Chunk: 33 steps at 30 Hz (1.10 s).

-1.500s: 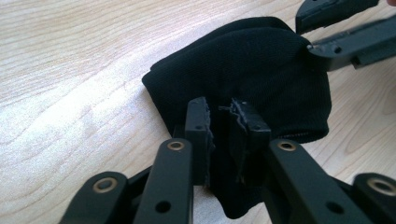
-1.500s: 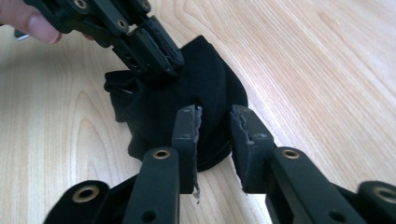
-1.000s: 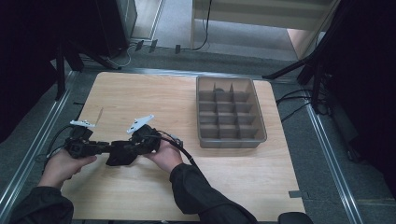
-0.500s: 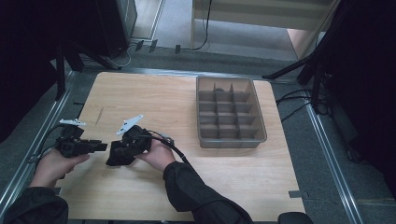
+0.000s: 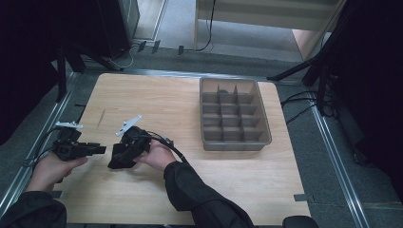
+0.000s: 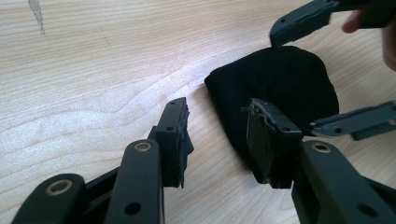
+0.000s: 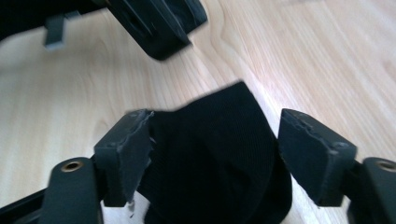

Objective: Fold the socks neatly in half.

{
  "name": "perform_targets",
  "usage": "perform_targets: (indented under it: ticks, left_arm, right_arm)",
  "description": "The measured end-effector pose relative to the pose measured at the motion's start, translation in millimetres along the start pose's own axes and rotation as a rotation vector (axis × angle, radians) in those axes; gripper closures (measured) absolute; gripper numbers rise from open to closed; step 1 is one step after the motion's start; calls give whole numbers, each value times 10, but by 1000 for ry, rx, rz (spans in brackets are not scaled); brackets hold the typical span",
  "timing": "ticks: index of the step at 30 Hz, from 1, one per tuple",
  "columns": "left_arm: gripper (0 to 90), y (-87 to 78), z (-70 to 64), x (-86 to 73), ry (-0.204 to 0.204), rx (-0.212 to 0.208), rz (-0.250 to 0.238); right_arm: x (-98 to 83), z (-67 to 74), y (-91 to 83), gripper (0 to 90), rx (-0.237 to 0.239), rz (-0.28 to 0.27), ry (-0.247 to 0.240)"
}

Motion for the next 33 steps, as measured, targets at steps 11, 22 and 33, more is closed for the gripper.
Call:
perform_targets:
  ticks: [11, 22, 33]
  left_arm:
    - [564, 12, 0, -11, 1, -2, 13]
    - [559, 20, 0, -14, -1, -1, 16]
    - [559, 24, -9, -14, -2, -4, 22]
  right_arm:
    - [-162, -2, 141, 252, -14, 58, -2]
    - [-229, 8, 129, 376, -68, 36, -52]
    - [-274, 23, 88, 585, -90, 5, -32]
Point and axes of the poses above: each handheld gripper's, and its own axes: y roughly forward along the jaws, x roughly out of its top, z roughly to its left, the point moved 6 cm from there along y, roughly forward along the jaws, and after that the axes turned 5 degrees about x, right-handed, at the moved point
